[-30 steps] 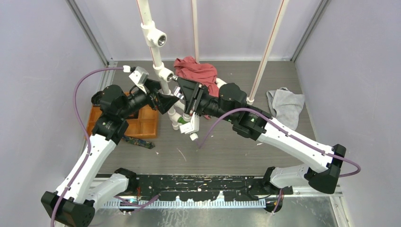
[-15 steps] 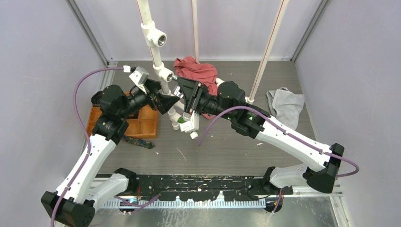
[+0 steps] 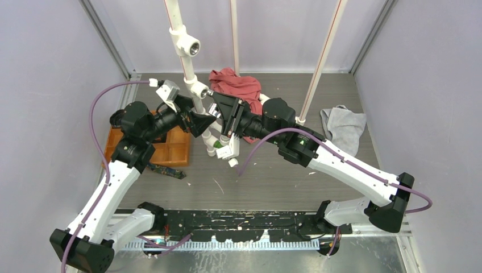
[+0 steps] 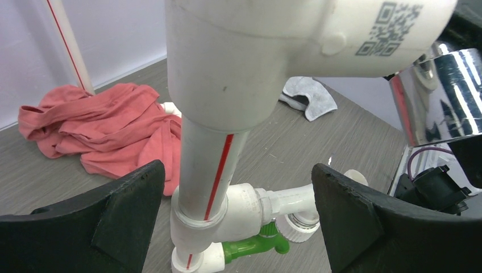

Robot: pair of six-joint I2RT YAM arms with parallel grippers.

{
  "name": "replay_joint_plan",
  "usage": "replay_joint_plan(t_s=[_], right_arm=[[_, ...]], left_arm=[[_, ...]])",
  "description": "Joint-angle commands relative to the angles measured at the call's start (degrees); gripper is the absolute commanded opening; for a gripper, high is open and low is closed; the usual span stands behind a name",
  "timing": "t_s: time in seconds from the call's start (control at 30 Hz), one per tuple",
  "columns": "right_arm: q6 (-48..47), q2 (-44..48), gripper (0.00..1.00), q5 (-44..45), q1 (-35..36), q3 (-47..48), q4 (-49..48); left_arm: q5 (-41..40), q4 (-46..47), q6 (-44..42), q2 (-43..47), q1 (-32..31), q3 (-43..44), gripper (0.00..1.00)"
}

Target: Install the water faucets

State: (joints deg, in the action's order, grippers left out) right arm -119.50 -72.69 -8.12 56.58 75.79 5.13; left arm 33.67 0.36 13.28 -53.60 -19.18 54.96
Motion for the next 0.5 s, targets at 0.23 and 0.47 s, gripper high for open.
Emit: replay_joint_plan(t_s=[0.23, 0.47], right_arm=[[-15.50, 3.30, 0.00, 0.91, 1.55, 0.83, -5.66], [-15.50, 2.28, 0.00, 1.12, 1.52, 1.91, -5.21]], left_arm=[[0.93, 2.25, 0.59, -0.44, -0.32, 2.00, 0.99], [1.10, 2.10, 0.67, -0.32, -0.28, 1.99, 0.99]])
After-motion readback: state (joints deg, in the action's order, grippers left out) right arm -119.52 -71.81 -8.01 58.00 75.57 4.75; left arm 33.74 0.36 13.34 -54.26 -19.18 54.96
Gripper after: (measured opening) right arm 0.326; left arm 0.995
